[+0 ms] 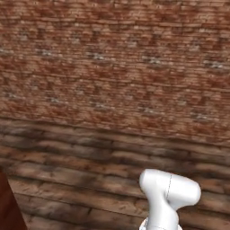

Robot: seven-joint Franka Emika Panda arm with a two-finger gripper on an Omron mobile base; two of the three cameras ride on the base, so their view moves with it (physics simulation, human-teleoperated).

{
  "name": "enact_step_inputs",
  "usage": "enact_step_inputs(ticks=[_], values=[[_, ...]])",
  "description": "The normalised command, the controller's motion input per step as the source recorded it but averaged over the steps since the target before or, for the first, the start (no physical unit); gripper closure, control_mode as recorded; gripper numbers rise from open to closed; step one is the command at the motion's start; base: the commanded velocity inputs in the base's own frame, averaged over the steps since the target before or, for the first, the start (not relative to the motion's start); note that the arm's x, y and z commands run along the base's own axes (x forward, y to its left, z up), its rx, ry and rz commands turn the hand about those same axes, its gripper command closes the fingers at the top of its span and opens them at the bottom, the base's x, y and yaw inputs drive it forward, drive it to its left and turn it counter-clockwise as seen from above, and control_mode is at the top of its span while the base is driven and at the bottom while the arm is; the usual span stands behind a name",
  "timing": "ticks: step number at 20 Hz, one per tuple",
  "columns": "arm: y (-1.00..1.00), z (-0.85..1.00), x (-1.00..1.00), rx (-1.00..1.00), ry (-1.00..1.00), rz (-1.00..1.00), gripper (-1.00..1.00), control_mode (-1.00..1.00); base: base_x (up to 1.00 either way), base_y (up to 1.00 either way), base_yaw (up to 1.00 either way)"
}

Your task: Retrieve the wine glasses from the counter and place one next to each plate.

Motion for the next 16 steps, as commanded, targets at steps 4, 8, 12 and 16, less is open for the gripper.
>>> enact_step_inputs(ticks=[4, 8, 12, 16], values=[[0.0, 0.0, 0.0, 0.0, 0.0, 0.0, 1.0, 1.0, 1.0, -0.6, 0.27], [0.0, 0.0, 0.0, 0.0, 0.0, 0.0, 1.0, 1.0, 1.0, -0.23, 0.48], [0.0, 0.0, 0.0, 0.0, 0.0, 0.0, 1.0, 1.0, 1.0, -0.17, 0.68], [0.0, 0.0, 0.0, 0.0, 0.0, 0.0, 1.0, 1.0, 1.0, -0.36, 0.67]])
